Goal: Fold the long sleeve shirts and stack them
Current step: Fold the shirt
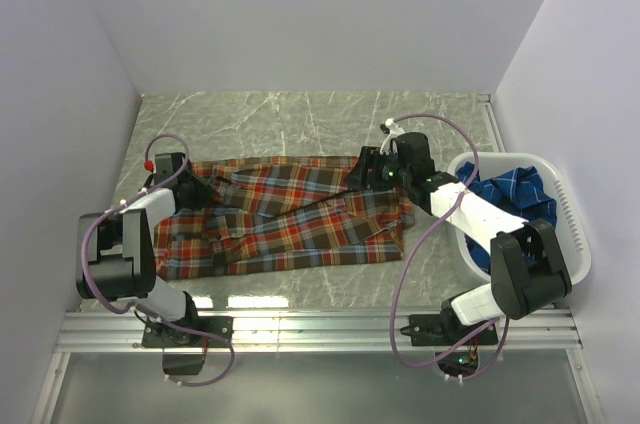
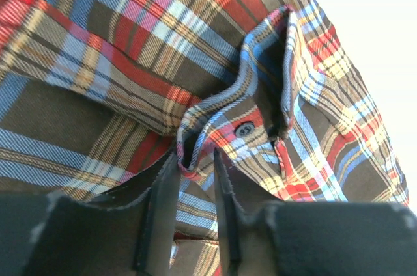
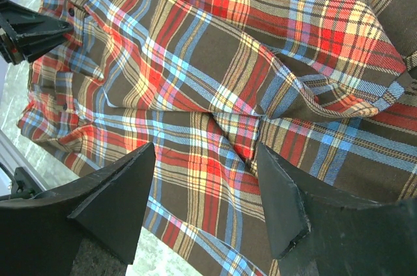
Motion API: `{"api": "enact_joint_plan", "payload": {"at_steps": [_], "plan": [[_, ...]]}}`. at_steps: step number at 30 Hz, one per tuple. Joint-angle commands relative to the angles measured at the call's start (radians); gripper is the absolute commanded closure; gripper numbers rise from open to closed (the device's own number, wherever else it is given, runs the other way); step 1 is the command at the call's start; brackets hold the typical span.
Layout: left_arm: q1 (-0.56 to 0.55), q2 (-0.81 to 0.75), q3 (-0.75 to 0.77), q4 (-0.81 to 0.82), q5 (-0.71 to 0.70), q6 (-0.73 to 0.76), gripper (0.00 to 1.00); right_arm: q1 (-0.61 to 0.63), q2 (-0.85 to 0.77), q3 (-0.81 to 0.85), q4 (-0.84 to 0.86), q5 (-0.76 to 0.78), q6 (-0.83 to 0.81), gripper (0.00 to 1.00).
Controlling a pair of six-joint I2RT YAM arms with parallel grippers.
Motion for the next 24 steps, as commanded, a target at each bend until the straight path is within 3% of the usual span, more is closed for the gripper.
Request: {"api": "enact_joint_plan", "payload": {"at_steps": [1,5,11,15,24], "plan": [[-0.019,-0.029,0.042,-0.011,-0.004,-0.022,0.67,0.004,0.006,-0.001,0.037,-0.006,-0.009,0.30],[-0.035,-0.014,0.050,-0.005,-0.015,-0.022,0.67,0.006,0.006,-0.005,0.039,-0.006,-0.011,0.30],[-0.041,0.006,0.060,0.004,-0.044,-0.007,0.76,0.006,0.011,-0.007,0.040,-0.006,-0.014,0.30],[-0.043,0.021,0.071,-0.005,-0.064,0.012,1.00,0.004,0.015,-0.007,0.043,-0.010,-0.006,0.30],[-0.044,-0.142,0.143,-0.194,-0.108,0.013,0.99,0.004,-0.009,0.021,-0.007,0.111,-0.002,0.30]]}}
